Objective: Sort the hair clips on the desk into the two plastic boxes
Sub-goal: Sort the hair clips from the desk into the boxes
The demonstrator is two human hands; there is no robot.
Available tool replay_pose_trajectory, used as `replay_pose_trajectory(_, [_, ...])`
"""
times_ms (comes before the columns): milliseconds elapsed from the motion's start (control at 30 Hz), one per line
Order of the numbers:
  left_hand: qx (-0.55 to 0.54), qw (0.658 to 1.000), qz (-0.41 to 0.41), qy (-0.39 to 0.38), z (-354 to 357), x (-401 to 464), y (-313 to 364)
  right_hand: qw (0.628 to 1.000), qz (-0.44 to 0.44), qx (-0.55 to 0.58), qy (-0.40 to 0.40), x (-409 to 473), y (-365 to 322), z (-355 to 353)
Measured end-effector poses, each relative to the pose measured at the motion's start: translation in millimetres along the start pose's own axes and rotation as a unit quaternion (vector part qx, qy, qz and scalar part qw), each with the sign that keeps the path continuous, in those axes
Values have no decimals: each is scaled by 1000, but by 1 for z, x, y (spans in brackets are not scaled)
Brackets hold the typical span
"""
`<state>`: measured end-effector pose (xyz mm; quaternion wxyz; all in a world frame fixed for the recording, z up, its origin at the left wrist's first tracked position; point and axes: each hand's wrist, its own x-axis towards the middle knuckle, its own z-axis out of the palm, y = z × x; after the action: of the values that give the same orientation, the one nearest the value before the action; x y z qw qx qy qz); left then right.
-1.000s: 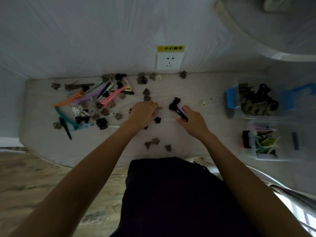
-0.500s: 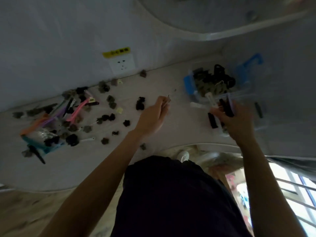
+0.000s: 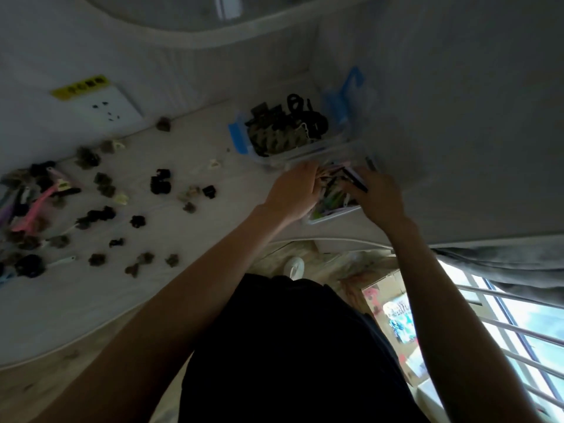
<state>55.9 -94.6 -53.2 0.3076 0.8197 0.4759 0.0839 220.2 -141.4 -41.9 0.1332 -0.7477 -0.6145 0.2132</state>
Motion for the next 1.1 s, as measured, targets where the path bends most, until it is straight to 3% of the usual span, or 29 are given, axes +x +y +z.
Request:
replay_pose_trajectory(100, [46, 999, 9, -10, 8, 7, 6, 998, 8, -34, 56, 1, 4, -11])
replay_pose_trajectory(233, [91, 995, 38, -30, 13, 5, 5, 999, -39, -30, 17, 10, 6, -14])
replay_pose_trajectory(367, [109, 987, 86, 80, 6, -14, -9, 992, -118, -33, -36, 22, 1, -2])
replay_pose_trajectory(467, [73, 982, 82, 150, -1, -38, -25, 985, -130, -89, -71, 28, -4, 9])
replay_pose_trajectory(533, [23, 982, 47, 181, -7, -59, -38, 983, -120, -121, -75, 25, -12, 13])
replay_pose_trajectory(600, [-8, 977, 2, 215, -14, -80, -55, 985, -131, -111, -19, 15, -29, 17])
replay_pose_trajectory(700, [-44, 954, -104, 279, -25, -117, -88, 975, -214, -51, 39, -8, -71, 33])
replay_pose_trajectory(800, [-48, 920, -200, 335, -40, -164, -130, 964, -264, -15, -36, -21, -125, 68])
replay_pose_trajectory(900, [-50, 888, -308, 338, -52, -215, -172, 947, -297, -5, -125, -32, -173, 114])
replay_pose_trajectory(1033, [-26, 865, -396, 306, -64, -272, -219, 887, -408, -49, -211, -51, -210, 186])
replay_pose_trajectory(1100, [-27, 860, -425, 282, -72, -294, -243, 856, -470, -100, -191, -57, -228, 220])
